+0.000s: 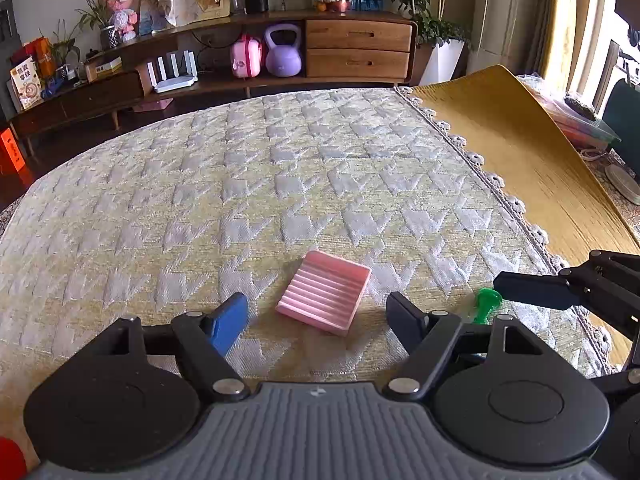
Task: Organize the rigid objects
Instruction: 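Grasp the pink soap dish with the left tool while the right tool grasps the green pawn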
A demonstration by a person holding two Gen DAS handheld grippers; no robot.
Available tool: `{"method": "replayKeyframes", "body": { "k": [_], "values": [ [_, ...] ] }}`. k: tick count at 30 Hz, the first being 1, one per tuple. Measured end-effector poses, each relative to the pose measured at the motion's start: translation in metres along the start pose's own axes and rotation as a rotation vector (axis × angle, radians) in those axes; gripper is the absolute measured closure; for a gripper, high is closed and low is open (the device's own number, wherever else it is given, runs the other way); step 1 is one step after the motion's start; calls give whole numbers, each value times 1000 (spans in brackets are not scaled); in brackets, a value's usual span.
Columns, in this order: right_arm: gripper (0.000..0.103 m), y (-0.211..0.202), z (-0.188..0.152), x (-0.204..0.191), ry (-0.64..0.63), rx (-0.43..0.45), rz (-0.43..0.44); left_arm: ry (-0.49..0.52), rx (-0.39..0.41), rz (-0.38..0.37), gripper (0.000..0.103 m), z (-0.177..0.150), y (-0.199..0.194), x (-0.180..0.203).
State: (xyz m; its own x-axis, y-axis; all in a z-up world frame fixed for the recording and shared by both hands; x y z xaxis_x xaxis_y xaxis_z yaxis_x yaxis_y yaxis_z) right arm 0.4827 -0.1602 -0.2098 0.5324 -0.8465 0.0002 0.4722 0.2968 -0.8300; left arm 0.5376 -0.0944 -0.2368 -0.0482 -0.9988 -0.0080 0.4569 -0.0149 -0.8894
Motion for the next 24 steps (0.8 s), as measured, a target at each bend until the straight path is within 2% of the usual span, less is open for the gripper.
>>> {"method": "replayKeyframes", "body": {
  "k": [2,4,5,6,7,9,24],
  "values": [
    [52,0,1,1,4,8,-1,8,13,0,42,1,-2,1],
    [58,-1,1,2,12,15,0,15,20,-8,49,0,-3,3],
    [60,-1,0,3,17,18,-3,15,23,-9,55,-1,-3,4],
    [66,-2,0,5,25,21,-5,16,27,-8,58,-1,-4,5],
    [73,-2,0,7,34,23,-6,17,28,-7,58,-1,-5,5],
    [78,-3,0,10,48,24,-10,11,31,-10,58,-2,-5,5],
    [78,-36,-14,-1,94,20,27,-6,14,-26,59,-25,-30,-3]
  ]
}}
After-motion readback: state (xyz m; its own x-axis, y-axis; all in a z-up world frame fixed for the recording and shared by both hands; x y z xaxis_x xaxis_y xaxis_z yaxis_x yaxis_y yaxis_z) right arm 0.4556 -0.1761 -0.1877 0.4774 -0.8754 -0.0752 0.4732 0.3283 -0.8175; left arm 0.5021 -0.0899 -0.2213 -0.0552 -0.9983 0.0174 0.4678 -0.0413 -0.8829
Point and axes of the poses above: each gripper's, at about its wrist camera, not at the fingertips, and y roughly the way its jaws point, x to its right, z to its top, the point moved 10 cm from there along y, roughly the way its jaws point, and after that the axes turned 15 degrees about -x, right-handed, at the moved point
